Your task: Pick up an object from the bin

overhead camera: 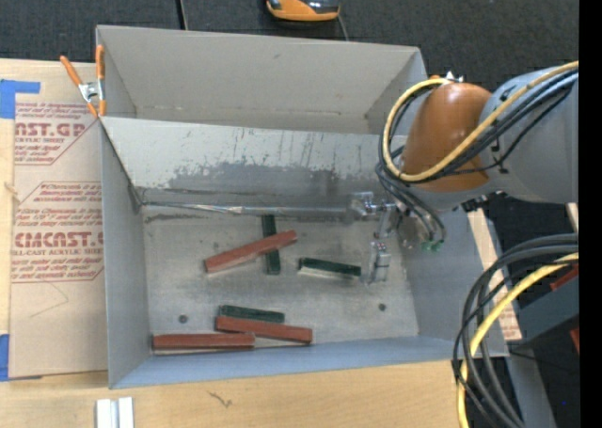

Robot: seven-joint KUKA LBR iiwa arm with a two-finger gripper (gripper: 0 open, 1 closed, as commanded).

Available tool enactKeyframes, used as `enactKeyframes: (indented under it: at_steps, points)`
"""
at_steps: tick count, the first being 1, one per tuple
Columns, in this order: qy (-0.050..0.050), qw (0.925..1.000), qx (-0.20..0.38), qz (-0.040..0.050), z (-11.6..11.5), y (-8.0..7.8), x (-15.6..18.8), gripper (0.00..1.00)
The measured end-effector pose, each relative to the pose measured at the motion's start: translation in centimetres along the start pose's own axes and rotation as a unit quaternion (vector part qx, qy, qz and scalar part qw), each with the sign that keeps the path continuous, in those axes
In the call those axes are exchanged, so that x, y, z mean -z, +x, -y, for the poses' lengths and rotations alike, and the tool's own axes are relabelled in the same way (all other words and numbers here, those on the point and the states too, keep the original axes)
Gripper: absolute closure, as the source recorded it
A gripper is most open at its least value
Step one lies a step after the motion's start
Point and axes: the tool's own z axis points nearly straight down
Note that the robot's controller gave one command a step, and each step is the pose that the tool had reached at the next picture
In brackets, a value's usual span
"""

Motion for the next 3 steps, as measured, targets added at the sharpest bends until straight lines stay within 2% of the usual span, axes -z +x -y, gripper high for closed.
enactKeyframes:
  at_steps: [1,2,3]
  points:
    - [-0.002,1.0,-0.001,-0.0046,-2.3,-0.3,-1.9,0.0]
    - [-0.002,0.9986,-0.053,-0.0028,-6.7,1.0,0.9,0.0]
    - [-0.001,1.0,-0.002,-0.0028,-6.0,0.8,-3.0,0.0]
